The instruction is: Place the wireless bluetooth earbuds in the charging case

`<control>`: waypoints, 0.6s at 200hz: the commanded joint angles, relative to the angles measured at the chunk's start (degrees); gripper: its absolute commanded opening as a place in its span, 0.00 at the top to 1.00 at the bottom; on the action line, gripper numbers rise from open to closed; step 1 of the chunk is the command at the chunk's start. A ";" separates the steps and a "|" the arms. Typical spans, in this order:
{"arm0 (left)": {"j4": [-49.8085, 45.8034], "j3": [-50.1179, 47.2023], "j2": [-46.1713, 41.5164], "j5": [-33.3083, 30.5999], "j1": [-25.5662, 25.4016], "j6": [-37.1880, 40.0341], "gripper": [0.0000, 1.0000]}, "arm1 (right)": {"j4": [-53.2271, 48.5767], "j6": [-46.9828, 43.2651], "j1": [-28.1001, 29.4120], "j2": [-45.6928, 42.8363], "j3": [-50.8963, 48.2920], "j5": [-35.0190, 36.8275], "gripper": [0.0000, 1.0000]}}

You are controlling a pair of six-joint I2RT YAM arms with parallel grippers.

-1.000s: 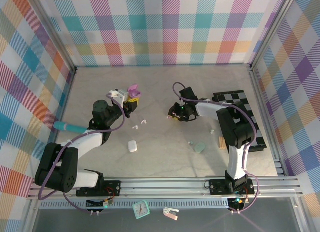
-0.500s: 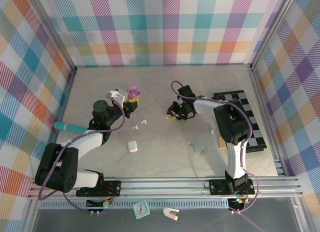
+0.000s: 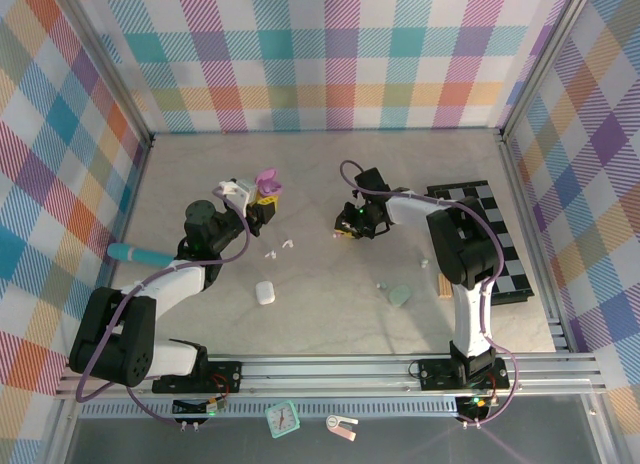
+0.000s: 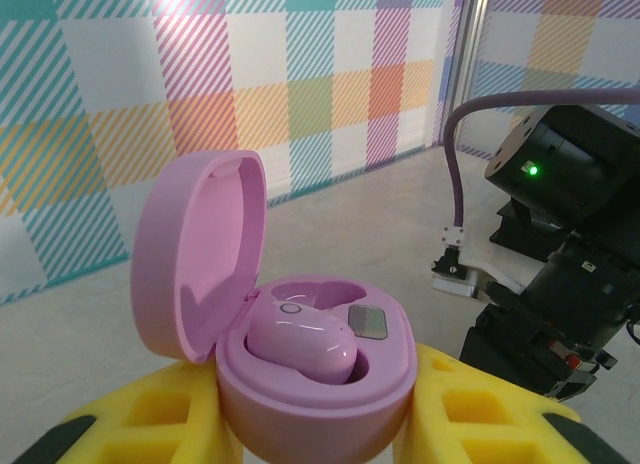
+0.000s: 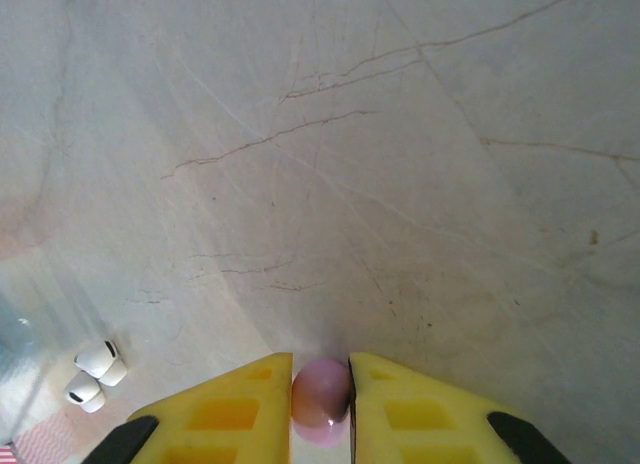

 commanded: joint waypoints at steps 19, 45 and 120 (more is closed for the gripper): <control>0.98 0.62 0.68 3.21 -2.08 2.71 0.68 | -7.24 -4.79 0.11 -6.71 0.43 5.84 0.80; -0.39 0.67 1.48 4.26 -4.21 4.55 0.67 | -10.17 -7.46 0.11 -11.35 0.08 7.34 0.80; -3.13 2.93 6.04 7.30 -9.23 6.45 0.68 | -12.68 -16.51 2.08 -23.20 1.82 5.28 0.79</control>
